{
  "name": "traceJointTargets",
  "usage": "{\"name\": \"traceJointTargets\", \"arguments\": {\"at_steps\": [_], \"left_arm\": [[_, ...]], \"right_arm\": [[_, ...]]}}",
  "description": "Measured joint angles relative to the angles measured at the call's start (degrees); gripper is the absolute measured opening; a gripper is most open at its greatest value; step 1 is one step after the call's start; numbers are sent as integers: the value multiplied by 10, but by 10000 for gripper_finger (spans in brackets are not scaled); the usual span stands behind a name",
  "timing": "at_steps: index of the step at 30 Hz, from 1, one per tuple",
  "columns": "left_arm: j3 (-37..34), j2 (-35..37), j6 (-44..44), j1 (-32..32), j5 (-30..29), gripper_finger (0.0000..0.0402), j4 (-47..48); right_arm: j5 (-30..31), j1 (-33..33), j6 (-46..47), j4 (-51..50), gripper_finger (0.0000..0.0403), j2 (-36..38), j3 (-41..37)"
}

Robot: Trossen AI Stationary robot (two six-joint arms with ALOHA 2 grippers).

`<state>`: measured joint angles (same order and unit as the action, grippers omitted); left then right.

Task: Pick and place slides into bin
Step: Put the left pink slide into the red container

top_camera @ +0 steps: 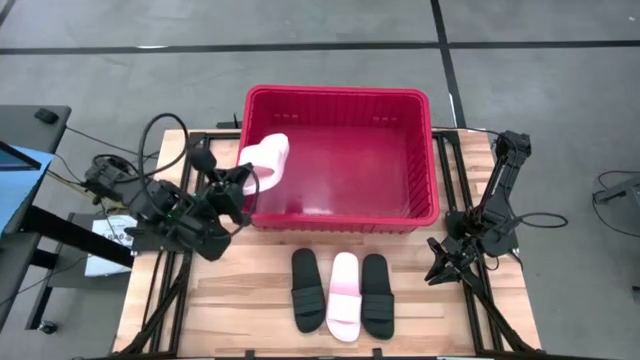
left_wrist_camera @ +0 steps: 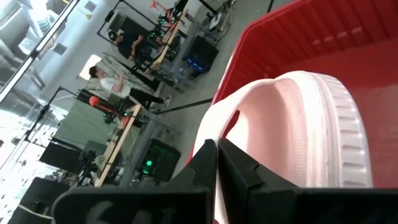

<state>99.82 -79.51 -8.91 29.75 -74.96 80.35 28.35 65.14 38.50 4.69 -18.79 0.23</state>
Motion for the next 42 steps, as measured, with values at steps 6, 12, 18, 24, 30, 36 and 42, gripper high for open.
{"name": "traceJointTargets", "arguments": {"at_steps": [6,12,18,24,30,36,42], "left_arm": [[-98,62,181,-45,57,0,-207],[-206,118,385,-126,160,0,-454],[-273,132,489,-222,262,0,-572],[-281,116,497,-294,325,0,-593],[-279,83,499,-340,350,0,-638],[-279,19,511,-358,357,0,-669],[-279,-35,512,-368,344,0,-705]], "right_arm": [[0,0,0,0,57,0,0],[0,0,0,0,57,0,0],[0,0,0,0,57,0,0],[0,0,0,0,57,0,0],[0,0,0,-2,57,0,0],[0,0,0,0,57,0,0],[0,0,0,0,57,0,0]]}}
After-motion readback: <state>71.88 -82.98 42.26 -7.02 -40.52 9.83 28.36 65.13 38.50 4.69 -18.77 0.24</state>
